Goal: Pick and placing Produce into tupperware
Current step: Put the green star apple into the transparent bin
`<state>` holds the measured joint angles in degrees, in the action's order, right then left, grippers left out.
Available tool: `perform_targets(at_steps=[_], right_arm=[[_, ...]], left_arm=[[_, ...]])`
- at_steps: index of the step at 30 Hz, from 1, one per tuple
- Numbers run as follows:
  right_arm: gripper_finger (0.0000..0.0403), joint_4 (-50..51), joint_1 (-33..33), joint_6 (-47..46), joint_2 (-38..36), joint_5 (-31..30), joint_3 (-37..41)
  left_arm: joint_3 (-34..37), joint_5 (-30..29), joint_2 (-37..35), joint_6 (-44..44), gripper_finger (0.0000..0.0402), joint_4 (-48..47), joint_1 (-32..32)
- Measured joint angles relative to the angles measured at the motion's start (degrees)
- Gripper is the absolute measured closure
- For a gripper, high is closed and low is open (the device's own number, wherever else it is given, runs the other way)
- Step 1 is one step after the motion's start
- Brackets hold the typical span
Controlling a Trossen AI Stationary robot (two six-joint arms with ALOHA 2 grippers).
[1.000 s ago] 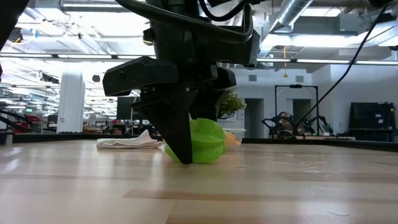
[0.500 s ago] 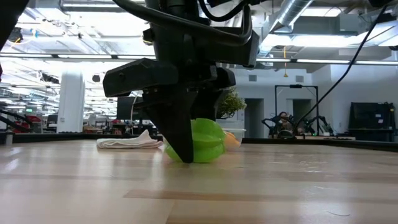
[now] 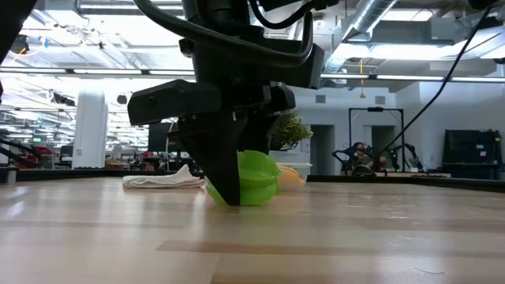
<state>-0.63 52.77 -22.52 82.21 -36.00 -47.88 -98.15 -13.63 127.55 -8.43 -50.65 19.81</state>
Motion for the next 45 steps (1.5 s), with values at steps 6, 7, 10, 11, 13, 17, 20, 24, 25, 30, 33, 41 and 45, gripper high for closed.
perform_targets(at_steps=[6,7,10,11,13,17,20,24,25,30,33,41,45], right_arm=[[0.0075,0.0,0.0,0.0,0.0,0.0,0.0],[0.0075,0.0,0.0,0.0,0.0,0.0,0.0],[0.0075,0.0,0.0,0.0,0.0,0.0,0.0],[0.0075,0.0,0.0,0.0,0.0,0.0,0.0],[0.0075,0.0,0.0,0.0,0.0,0.0,0.0],[0.0075,0.0,0.0,0.0,0.0,0.0,0.0],[0.0075,0.0,0.0,0.0,0.0,0.0,0.0],[0.0075,0.0,0.0,0.0,0.0,0.0,0.0],[0.0075,0.0,0.0,0.0,0.0,0.0,0.0],[0.0075,0.1,0.0,0.0,0.0,0.0,0.0],[0.0075,0.2,0.0,0.0,0.0,0.0,0.0],[0.0075,0.2,0.1,0.0,0.0,0.1,0.0],[0.0075,0.3,0.1,0.0,0.0,0.2,0.0]], left_arm=[[0.0,-0.7,0.0,0.0,0.0172,-0.2,0.0],[0.0,-0.7,0.0,0.1,0.0172,-0.2,0.0],[-0.1,-1.5,0.0,0.1,0.0172,-0.5,0.0],[-0.5,-2.1,0.0,0.2,0.0172,-1.4,0.0],[-1.3,-3.5,0.0,0.6,0.0170,-2.7,0.1],[-3.8,-5.2,0.0,0.9,0.0170,-5.4,0.1],[-6.2,-5.3,0.0,1.0,0.0169,-7.6,0.1],[-10.1,-8.8,0.0,0.9,0.0169,-13.3,0.1],[-11.1,-10.2,0.0,0.9,0.0169,-15.0,0.2],[-15.6,-16.8,0.0,0.7,0.0169,-22.3,-1.0],[-17.2,-19.8,0.0,0.4,0.0168,-23.8,-2.2],[-17.6,-21.5,0.0,-4.1,0.0168,-22.6,-6.7],[-17.6,-21.8,0.0,-5.7,0.0168,-22.3,-9.8]])
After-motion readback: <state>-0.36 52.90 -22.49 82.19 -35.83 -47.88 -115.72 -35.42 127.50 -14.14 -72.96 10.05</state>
